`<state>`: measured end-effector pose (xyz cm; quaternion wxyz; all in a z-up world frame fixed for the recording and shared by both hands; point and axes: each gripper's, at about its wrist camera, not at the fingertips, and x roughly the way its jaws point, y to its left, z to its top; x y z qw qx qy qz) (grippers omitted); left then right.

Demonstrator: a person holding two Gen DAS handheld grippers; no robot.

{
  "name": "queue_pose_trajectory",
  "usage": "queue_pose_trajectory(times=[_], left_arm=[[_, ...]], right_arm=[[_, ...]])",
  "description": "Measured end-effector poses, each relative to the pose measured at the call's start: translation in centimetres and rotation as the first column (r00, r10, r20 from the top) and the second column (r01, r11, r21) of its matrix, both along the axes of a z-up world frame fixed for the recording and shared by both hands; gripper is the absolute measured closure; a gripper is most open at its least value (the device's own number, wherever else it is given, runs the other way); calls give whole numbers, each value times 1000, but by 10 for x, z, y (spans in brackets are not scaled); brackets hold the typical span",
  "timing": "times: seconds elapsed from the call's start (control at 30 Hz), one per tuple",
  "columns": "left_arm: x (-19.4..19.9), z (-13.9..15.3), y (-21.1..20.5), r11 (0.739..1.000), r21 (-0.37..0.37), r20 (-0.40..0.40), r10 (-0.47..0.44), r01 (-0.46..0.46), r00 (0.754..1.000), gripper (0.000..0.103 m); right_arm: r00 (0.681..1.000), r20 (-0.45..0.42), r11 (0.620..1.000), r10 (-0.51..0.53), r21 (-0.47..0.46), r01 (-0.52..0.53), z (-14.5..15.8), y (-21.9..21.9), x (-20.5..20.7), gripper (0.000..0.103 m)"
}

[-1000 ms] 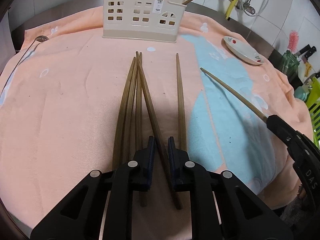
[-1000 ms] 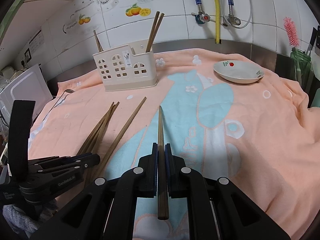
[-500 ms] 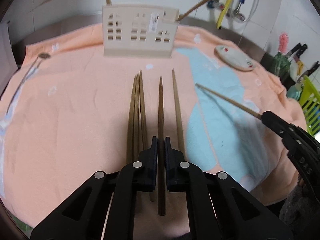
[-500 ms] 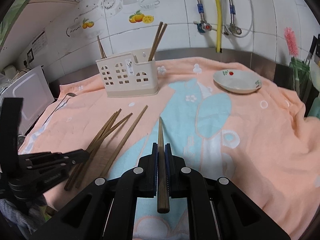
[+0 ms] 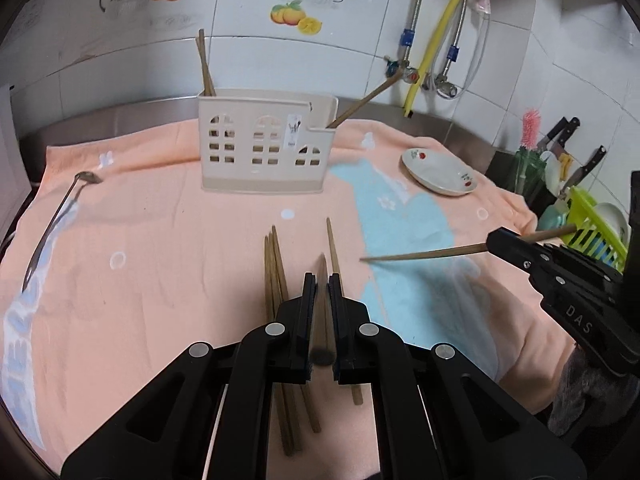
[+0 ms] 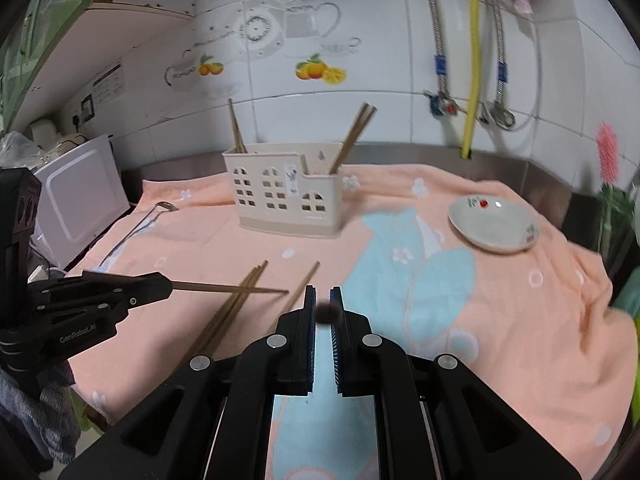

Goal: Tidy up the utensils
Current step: 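Lift both held chopsticks upright over the beige caddy with both tools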

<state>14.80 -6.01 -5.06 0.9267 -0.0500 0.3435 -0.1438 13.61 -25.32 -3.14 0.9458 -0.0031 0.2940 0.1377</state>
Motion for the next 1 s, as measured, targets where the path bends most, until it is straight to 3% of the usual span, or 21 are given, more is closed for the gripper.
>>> queue_pose_trajectory(times=[0.2,0.5,0.73,1.0], left_arm=[[15,15,11,1000,-20,1,-15,15,1000,98],[41,52,26,1000,4,58,-15,15,998,98],[64,86,42,1000,11,117,9,-10,993,98],[106,137,53,999,13,215,39,-43,976,98]], right_arm=[[997,-26,998,68,9,-68,22,5,20,96],[991,-5,991,132,26,-132,83,12,65,96],[991,38,992,126,-16,-125,119,24,105,96],[992,79,995,100,-27,-98,139,37,149,96]])
